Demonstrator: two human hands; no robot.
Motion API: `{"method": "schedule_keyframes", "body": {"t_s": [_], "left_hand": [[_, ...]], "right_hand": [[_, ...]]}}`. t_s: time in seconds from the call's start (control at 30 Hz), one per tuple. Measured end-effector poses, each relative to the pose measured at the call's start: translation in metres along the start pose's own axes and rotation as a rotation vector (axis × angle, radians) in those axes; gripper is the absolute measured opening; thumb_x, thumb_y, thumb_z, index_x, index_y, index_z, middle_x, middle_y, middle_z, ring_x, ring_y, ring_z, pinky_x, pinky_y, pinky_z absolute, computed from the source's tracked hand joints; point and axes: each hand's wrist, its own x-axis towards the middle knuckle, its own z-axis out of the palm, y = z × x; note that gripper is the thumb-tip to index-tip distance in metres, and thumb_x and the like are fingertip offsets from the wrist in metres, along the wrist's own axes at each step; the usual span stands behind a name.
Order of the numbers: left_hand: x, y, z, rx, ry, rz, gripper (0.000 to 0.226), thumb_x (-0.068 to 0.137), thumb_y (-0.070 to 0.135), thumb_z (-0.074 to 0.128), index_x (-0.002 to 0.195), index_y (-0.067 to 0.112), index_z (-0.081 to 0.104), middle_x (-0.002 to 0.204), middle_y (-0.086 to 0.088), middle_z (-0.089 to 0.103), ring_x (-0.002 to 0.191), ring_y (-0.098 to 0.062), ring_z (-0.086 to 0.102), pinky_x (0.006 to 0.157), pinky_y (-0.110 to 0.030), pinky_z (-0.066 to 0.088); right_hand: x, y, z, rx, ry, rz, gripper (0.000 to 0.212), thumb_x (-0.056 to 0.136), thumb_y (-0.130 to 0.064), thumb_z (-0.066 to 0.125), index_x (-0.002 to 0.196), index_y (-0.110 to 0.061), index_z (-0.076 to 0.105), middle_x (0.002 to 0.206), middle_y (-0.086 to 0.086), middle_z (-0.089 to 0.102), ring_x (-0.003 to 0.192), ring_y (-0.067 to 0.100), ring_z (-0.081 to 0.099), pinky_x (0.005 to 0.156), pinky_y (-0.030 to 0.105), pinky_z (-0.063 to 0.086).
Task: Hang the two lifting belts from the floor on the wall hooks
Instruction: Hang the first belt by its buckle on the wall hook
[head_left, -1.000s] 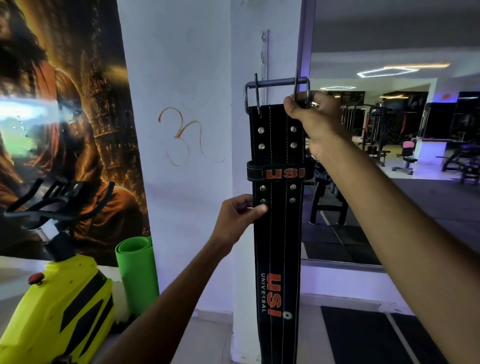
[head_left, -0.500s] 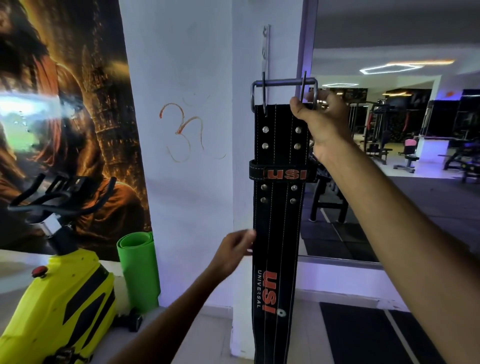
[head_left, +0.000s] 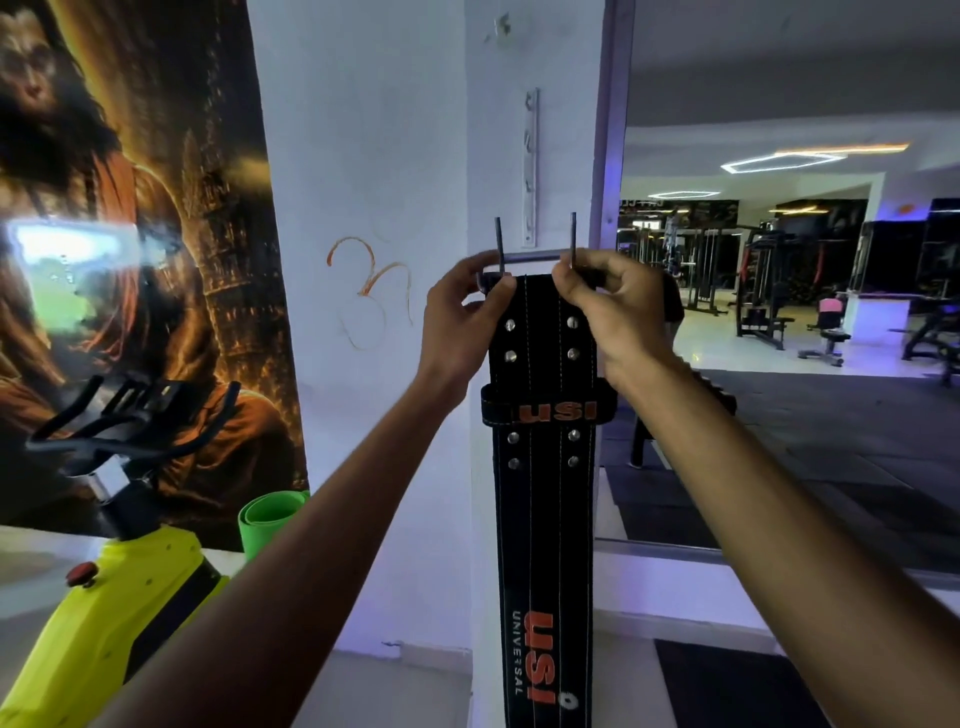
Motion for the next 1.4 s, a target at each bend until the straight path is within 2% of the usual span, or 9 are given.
{"method": "schedule_keyframes", "body": {"t_s": [0.07, 0.17, 0.27, 0.33, 0.47, 0.7, 1.07, 1.23, 1.4], "left_hand": [[0.002, -0.002, 0.004, 0.016, -0.03, 0.021, 0.015, 0.094, 0.012, 0.065, 0.106, 0.017, 0.073, 0.083, 0.012, 0.065, 0.086, -0.018, 0.064, 0.076, -0.035, 0.057], [0.008, -0.007, 0.013, 0.056, -0.062, 0.045, 0.019, 0.092, 0.008, 0.064, 0.093, 0.025, 0.073, 0.076, 0.021, 0.065, 0.083, -0.02, 0.064, 0.074, -0.032, 0.054], [0.018, -0.014, 0.025, 0.088, -0.038, 0.056, 0.024, 0.091, 0.005, 0.066, 0.086, 0.027, 0.073, 0.082, 0.017, 0.07, 0.084, -0.021, 0.068, 0.08, -0.037, 0.058], [0.026, -0.02, 0.034, 0.072, -0.006, 0.048, 0.026, 0.09, 0.002, 0.067, 0.084, 0.026, 0.073, 0.09, 0.007, 0.074, 0.085, -0.019, 0.071, 0.085, -0.038, 0.059], [0.052, -0.031, 0.047, 0.052, 0.043, 0.039, 0.017, 0.088, 0.001, 0.07, 0.089, 0.017, 0.076, 0.089, 0.006, 0.076, 0.08, -0.012, 0.073, 0.085, -0.033, 0.061], [0.119, -0.079, 0.059, 0.082, 0.087, 0.092, 0.016, 0.086, 0.006, 0.074, 0.098, 0.016, 0.077, 0.1, -0.001, 0.078, 0.085, -0.015, 0.077, 0.083, -0.028, 0.061], [0.246, -0.192, 0.056, 0.063, 0.114, 0.132, 0.028, 0.088, 0.004, 0.072, 0.115, 0.006, 0.073, 0.11, -0.002, 0.075, 0.085, 0.0, 0.072, 0.072, -0.01, 0.053], [0.295, -0.233, 0.066, 0.069, 0.133, 0.149, 0.028, 0.087, 0.003, 0.072, 0.115, 0.005, 0.072, 0.11, -0.004, 0.074, 0.089, 0.003, 0.069, 0.074, -0.012, 0.054], [0.341, -0.258, 0.078, 0.07, 0.128, 0.16, 0.028, 0.087, 0.001, 0.07, 0.115, 0.006, 0.071, 0.109, -0.005, 0.074, 0.084, 0.009, 0.069, 0.073, -0.012, 0.054]], "right_hand": [[0.002, 0.005, -0.004, 0.008, -0.012, -0.011, 0.007, 0.086, -0.015, 0.074, 0.093, -0.016, 0.071, 0.092, 0.003, 0.071, 0.067, -0.009, 0.064, 0.054, 0.005, 0.049], [0.009, 0.017, -0.014, -0.029, -0.022, -0.046, 0.009, 0.086, -0.014, 0.074, 0.088, -0.021, 0.069, 0.09, 0.002, 0.071, 0.078, 0.003, 0.065, 0.063, 0.01, 0.051], [0.02, 0.028, -0.022, -0.03, -0.047, -0.053, 0.005, 0.088, -0.011, 0.071, 0.09, -0.015, 0.067, 0.09, 0.005, 0.067, 0.061, -0.001, 0.059, 0.047, 0.01, 0.049], [0.033, 0.036, -0.027, -0.042, -0.061, -0.074, 0.004, 0.088, -0.011, 0.071, 0.09, -0.009, 0.067, 0.087, 0.005, 0.067, 0.064, 0.001, 0.06, 0.052, 0.011, 0.049], [0.069, 0.051, -0.031, -0.058, -0.099, -0.123, 0.009, 0.087, -0.012, 0.073, 0.091, -0.005, 0.068, 0.087, 0.005, 0.069, 0.082, 0.01, 0.064, 0.069, 0.014, 0.051], [0.134, 0.099, -0.013, -0.034, -0.078, -0.198, 0.011, 0.089, -0.011, 0.071, 0.095, -0.003, 0.068, 0.091, 0.012, 0.069, 0.076, 0.008, 0.061, 0.057, 0.008, 0.051], [0.251, 0.198, 0.043, -0.139, -0.037, -0.293, 0.01, 0.085, -0.018, 0.075, 0.09, -0.011, 0.07, 0.08, -0.011, 0.067, 0.085, 0.01, 0.064, 0.085, 0.033, 0.054], [0.3, 0.235, 0.056, -0.148, -0.022, -0.297, 0.01, 0.084, -0.018, 0.075, 0.089, -0.011, 0.071, 0.081, -0.008, 0.069, 0.086, 0.023, 0.068, 0.083, 0.045, 0.058], [0.346, 0.263, 0.065, -0.125, 0.005, -0.28, 0.009, 0.085, -0.02, 0.075, 0.089, -0.013, 0.071, 0.082, -0.005, 0.07, 0.079, 0.009, 0.066, 0.066, 0.029, 0.057]]}}
